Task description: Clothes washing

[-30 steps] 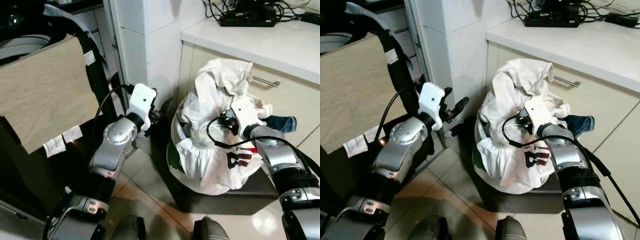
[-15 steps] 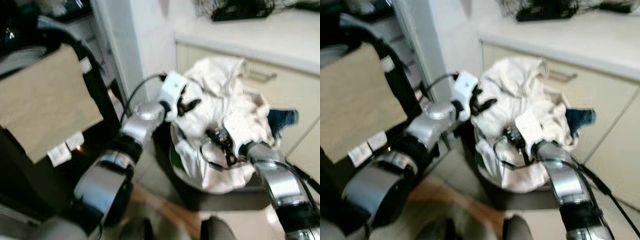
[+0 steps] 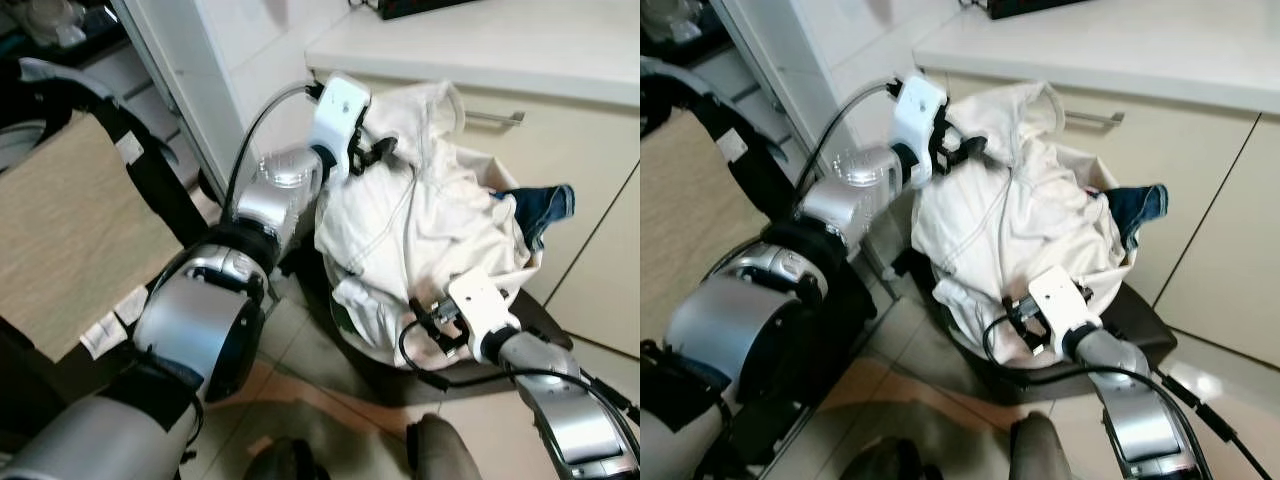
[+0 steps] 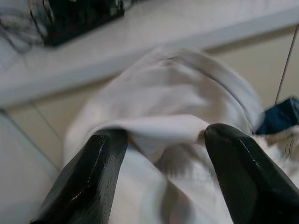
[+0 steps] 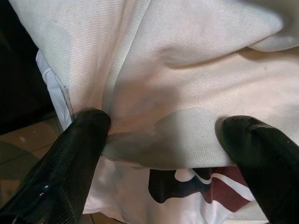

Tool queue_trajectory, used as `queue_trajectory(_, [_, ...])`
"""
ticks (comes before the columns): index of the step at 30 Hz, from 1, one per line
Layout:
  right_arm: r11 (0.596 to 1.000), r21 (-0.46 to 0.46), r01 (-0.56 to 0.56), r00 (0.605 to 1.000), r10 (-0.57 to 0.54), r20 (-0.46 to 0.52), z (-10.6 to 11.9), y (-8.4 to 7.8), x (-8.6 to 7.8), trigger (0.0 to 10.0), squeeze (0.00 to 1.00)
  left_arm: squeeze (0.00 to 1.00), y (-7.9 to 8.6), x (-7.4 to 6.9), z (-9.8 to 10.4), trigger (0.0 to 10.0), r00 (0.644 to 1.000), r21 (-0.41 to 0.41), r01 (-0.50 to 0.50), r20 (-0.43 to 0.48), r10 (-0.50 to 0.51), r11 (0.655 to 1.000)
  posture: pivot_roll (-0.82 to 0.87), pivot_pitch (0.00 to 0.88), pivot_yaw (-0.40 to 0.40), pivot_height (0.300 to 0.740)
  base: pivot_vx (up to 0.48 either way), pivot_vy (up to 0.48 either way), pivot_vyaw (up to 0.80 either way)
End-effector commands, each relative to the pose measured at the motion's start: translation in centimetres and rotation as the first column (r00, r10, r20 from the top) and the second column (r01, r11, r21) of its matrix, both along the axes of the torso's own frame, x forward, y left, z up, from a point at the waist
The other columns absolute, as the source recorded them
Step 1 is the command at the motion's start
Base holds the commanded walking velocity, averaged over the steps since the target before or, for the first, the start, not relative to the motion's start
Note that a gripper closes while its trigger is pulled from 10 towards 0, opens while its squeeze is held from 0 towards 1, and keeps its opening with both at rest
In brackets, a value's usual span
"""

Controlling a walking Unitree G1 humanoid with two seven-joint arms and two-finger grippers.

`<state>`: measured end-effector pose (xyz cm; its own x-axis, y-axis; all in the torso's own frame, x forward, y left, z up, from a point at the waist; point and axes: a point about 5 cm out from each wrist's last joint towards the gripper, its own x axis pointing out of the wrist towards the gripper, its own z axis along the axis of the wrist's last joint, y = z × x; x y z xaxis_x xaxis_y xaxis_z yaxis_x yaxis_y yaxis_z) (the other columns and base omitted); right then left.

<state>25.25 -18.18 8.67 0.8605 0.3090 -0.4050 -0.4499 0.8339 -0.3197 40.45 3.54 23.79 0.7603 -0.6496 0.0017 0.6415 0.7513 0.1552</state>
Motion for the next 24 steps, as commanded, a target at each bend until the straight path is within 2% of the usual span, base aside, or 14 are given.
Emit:
queue_trajectory(1, [1.0, 0.003, -0.008, 1.0, 0.008, -0.014, -0.1, 0.5, -0.2, 10.0, 1.0, 0.0, 0.4, 0.1, -0.1, 10.0, 1.0, 0.011, -0.006, 0.004, 0.006, 1.0, -0.39, 0.098, 0.241, 0.691, 0.0, 0.0, 0.0])
queue_trajectory(3, [1.0, 0.012, -0.01, 1.0, 0.01, -0.018, -0.2, 1.0, -0.1, 10.0, 1.0, 0.0, 0.0, 0.0, 0.0, 10.0, 1.0, 0.028, 0.017, 0.007, -0.017, 0.999, -0.39, 0.099, 0.246, 0.691, 0.0, 0.0, 0.0])
queue_trajectory(8, [1.0, 0.015, -0.007, 1.0, 0.008, -0.026, -0.3, 1.2, -0.2, 10.0, 1.0, 0.0, -0.1, -0.1, 1.0, 10.0, 0.997, 0.055, 0.055, 0.058, -0.058, 0.997, -0.39, 0.098, 0.247, 0.691, 0.0, 0.0, 0.0])
queue_trajectory(9, [1.0, 0.016, 0.0, 0.999, 0.0, -0.036, -0.6, 1.1, -0.3, 10.0, 1.0, 0.0, 0.4, -0.1, 2.2, 10.0, 0.983, 0.134, 0.077, 0.153, -0.098, 0.988, -0.38, 0.096, 0.252, 0.691, 0.0, 0.0, 0.0])
queue_trajectory(12, [1.0, 0.017, 0.008, 0.999, -0.007, -0.041, -0.7, 1.0, -0.3, 10.0, 1.0, 0.0, 1.1, -0.2, 3.0, 10.0, 0.961, 0.252, 0.088, 0.232, -0.148, 0.964, -0.38, 0.094, 0.254, 0.691, 0.0, 0.0, 0.0])
queue_trajectory(14, [1.0, 0.019, 0.011, 0.999, -0.01, -0.043, -0.8, 1.1, -0.2, 10.0, 1.0, 0.0, 1.6, -0.3, 3.3, 10.0, 0.941, 0.35, 0.096, 0.275, -0.2, 0.932, -0.38, 0.093, 0.261, 0.691, 0.0, 0.0, 0.0])
queue_trajectory(19, [0.999, 0.034, 0.031, 0.998, -0.029, -0.054, -1.2, 1.1, -0.1, 10.0, 1.0, 0.0, 2.9, -0.9, 5.0, 10.0, 0.899, 0.431, 0.186, 0.289, -0.33, 0.883, -0.37, 0.088, 0.267, 0.691, 0.0, 0.0, 0.0])
queue_trajectory(21, [0.999, 0.037, 0.033, 0.998, -0.031, -0.056, -1.3, 1.1, -0.1, 10.0, 1.0, 0.0, 3.0, -1.1, 5.0, 10.0, 0.894, 0.439, 0.202, 0.282, -0.347, 0.876, -0.37, 0.088, 0.267, 0.691, 0.0, 0.0, 0.0])
queue_trajectory(22, [0.999, 0.037, 0.038, 0.998, -0.035, -0.06, -1.5, 1.0, 0.0, 10.0, 1.0, 0.0, 3.2, -1.6, 4.5, 10.0, 0.878, 0.468, 0.248, 0.261, -0.4, 0.848, -0.35, 0.079, 0.264, 0.691, 0.0, 0.0, 0.0])
queue_trajectory(24, [0.999, 0.038, 0.039, 0.997, -0.036, -0.062, -1.6, 1.1, 0.1, 10.0, 1.0, 0.0, 3.2, -1.8, 4.0, 10.0, 0.87, 0.486, 0.266, 0.25, -0.424, 0.832, -0.35, 0.078, 0.262, 0.691, 0.0, 0.0, 0.0])
